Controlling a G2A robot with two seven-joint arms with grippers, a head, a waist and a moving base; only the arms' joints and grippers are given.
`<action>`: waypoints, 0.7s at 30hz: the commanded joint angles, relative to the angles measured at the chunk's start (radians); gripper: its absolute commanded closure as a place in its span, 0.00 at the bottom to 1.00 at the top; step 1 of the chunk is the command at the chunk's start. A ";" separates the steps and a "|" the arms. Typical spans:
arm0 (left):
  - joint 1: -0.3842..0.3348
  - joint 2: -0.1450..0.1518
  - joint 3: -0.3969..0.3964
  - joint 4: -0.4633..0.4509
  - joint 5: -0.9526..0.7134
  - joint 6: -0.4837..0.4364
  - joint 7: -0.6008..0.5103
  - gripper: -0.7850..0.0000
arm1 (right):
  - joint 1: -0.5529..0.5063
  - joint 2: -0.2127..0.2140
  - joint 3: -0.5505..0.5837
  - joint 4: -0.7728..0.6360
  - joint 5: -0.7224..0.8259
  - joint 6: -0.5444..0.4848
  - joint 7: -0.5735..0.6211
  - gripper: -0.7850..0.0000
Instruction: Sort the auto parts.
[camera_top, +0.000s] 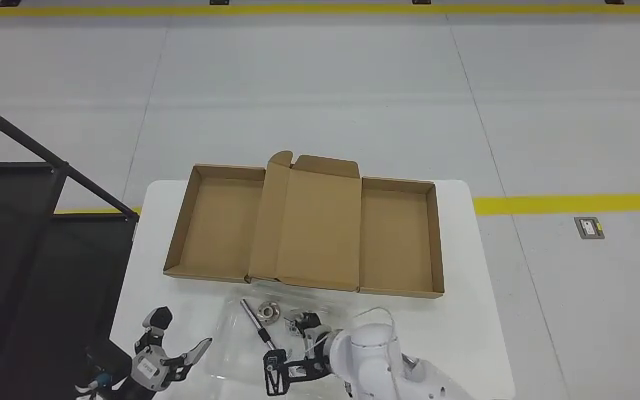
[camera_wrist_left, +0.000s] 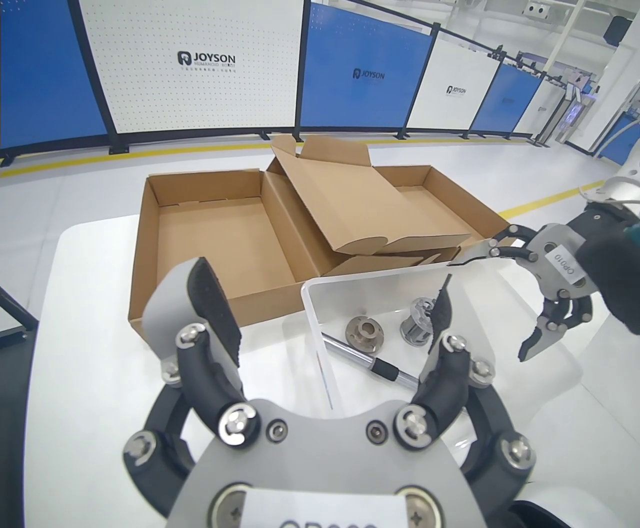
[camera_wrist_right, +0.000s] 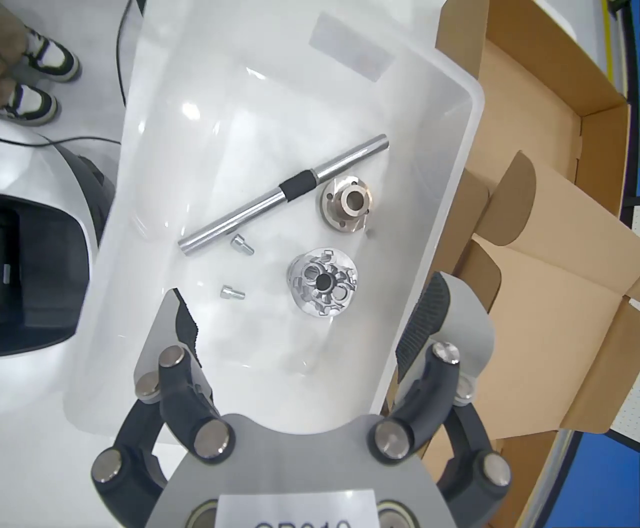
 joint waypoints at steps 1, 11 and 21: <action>0.000 0.000 0.000 0.000 0.000 0.004 0.001 0.00 | 0.036 -0.021 -0.031 0.038 0.024 0.005 0.049 0.00; 0.000 0.000 0.000 0.000 0.000 0.004 0.001 0.00 | 0.162 -0.106 -0.105 0.265 0.168 0.002 0.087 0.00; 0.000 0.000 0.000 0.000 0.000 0.004 0.001 0.00 | 0.215 -0.144 -0.113 0.382 0.200 0.006 0.062 0.54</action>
